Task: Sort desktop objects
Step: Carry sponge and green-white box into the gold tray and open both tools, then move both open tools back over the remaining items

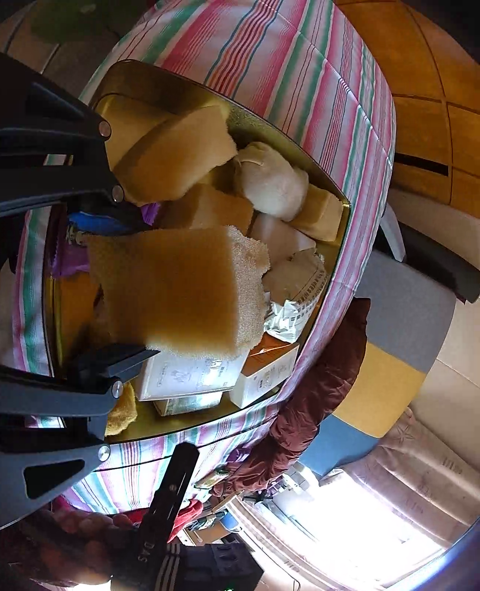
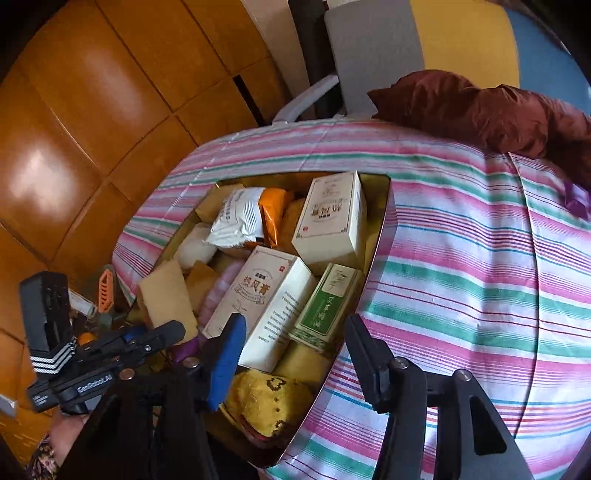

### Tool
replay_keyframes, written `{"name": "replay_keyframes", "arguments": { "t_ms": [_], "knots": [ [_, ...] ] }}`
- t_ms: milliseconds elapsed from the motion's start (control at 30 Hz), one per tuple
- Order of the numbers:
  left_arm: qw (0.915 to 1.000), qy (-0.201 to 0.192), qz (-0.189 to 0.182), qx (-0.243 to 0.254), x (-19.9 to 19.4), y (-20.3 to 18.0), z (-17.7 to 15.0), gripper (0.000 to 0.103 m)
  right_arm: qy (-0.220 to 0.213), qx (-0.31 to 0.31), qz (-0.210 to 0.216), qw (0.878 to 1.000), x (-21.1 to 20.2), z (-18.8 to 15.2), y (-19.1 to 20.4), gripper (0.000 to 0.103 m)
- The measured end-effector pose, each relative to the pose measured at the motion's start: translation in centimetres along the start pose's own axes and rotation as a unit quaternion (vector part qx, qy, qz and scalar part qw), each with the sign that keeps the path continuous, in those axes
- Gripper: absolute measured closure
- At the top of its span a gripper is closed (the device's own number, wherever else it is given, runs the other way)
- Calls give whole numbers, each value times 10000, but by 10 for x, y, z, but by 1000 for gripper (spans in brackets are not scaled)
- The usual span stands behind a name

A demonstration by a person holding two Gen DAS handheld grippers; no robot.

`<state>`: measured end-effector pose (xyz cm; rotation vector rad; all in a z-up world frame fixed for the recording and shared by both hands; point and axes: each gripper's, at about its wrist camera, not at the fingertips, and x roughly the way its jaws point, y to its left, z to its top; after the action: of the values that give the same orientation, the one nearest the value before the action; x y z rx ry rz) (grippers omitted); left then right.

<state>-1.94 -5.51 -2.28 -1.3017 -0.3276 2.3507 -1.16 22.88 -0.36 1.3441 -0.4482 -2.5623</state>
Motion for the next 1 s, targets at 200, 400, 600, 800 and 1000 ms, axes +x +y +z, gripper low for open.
{"name": "replay_keyframes", "arguments": {
  "t_ms": [200,400,600,800,1000],
  "knots": [
    [9979,-89,272,-586,2,19,21,44,-65,-37,56,10000,-6,-2,-1,46],
    [9940,-437,229,-972,-15,25,25,32,-114,-4,116,9999,-11,-6,-8,46],
    [9895,-981,135,-1052,-36,21,17,32,-165,98,81,9998,-16,-7,-20,46],
    [9916,-919,358,-834,-34,-1,21,32,-139,165,37,9998,-21,-7,-33,46],
    [9959,-848,-78,-312,-27,-39,16,27,-174,183,-137,9996,-32,-8,-48,44]
  ]
}}
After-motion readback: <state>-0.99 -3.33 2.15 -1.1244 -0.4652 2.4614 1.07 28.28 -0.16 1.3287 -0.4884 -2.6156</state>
